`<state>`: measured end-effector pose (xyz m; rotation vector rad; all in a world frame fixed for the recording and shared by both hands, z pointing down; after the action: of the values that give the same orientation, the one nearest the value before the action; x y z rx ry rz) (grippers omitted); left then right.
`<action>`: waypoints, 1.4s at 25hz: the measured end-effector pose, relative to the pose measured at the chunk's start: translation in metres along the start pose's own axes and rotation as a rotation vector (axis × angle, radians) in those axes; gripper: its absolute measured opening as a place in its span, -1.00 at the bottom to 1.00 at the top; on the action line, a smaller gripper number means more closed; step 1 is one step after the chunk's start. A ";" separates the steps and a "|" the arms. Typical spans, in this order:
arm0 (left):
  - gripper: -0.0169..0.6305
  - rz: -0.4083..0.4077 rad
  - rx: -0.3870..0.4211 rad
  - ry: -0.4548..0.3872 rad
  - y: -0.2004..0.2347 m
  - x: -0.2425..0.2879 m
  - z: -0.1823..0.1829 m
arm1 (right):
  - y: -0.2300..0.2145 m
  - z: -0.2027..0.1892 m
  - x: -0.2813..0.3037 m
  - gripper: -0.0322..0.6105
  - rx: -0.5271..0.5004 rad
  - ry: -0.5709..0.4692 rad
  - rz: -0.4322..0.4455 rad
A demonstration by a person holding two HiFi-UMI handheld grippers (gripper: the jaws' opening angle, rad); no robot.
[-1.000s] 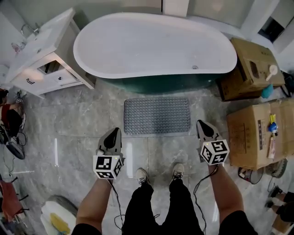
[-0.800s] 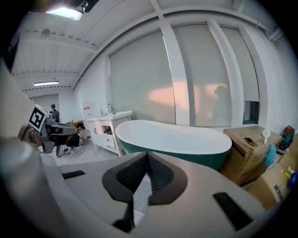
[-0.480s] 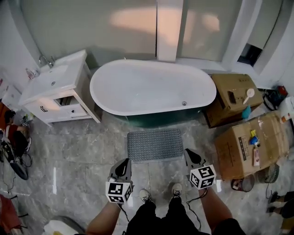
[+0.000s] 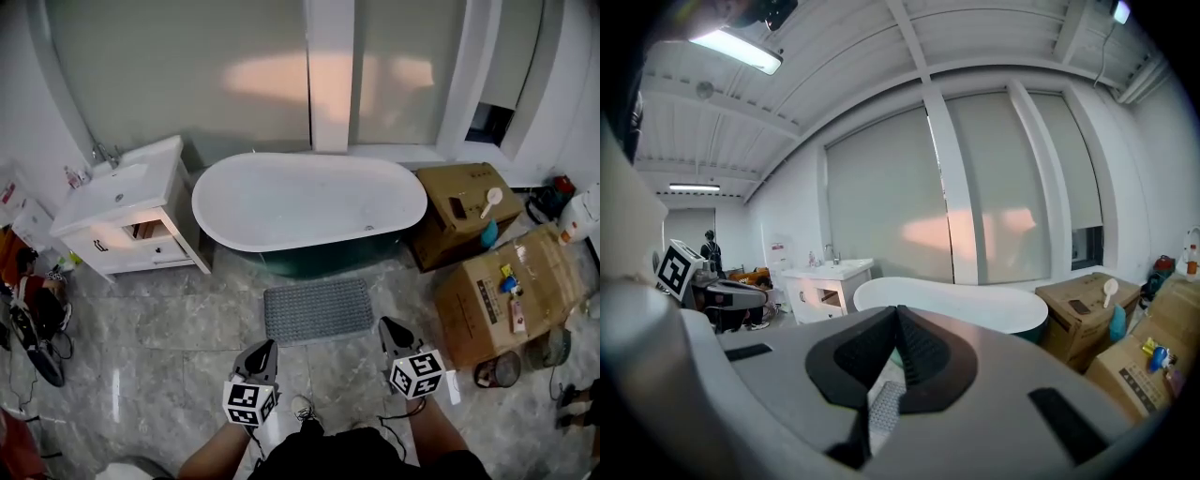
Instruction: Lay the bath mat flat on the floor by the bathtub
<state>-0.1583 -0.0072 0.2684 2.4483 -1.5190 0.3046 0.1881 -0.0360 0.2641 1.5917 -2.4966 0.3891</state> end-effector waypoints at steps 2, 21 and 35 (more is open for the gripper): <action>-0.90 0.009 -0.002 0.005 -0.015 -0.012 0.002 | -0.001 0.000 -0.016 -0.85 0.003 -0.005 0.008; -0.90 0.116 -0.036 -0.014 -0.194 -0.114 -0.038 | -0.022 -0.041 -0.164 -0.85 -0.003 -0.001 0.178; -0.90 0.048 -0.024 -0.038 -0.165 -0.154 -0.034 | 0.040 -0.039 -0.175 -0.85 0.014 -0.013 0.148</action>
<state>-0.0796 0.2049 0.2383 2.4153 -1.5897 0.2494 0.2261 0.1431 0.2492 1.4231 -2.6359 0.4170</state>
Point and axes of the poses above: the fingertips, and each gripper's own axes: x forward along the fingers, y to its left, z out of its top, the point moved 10 cm from there along -x, backward along the fingers
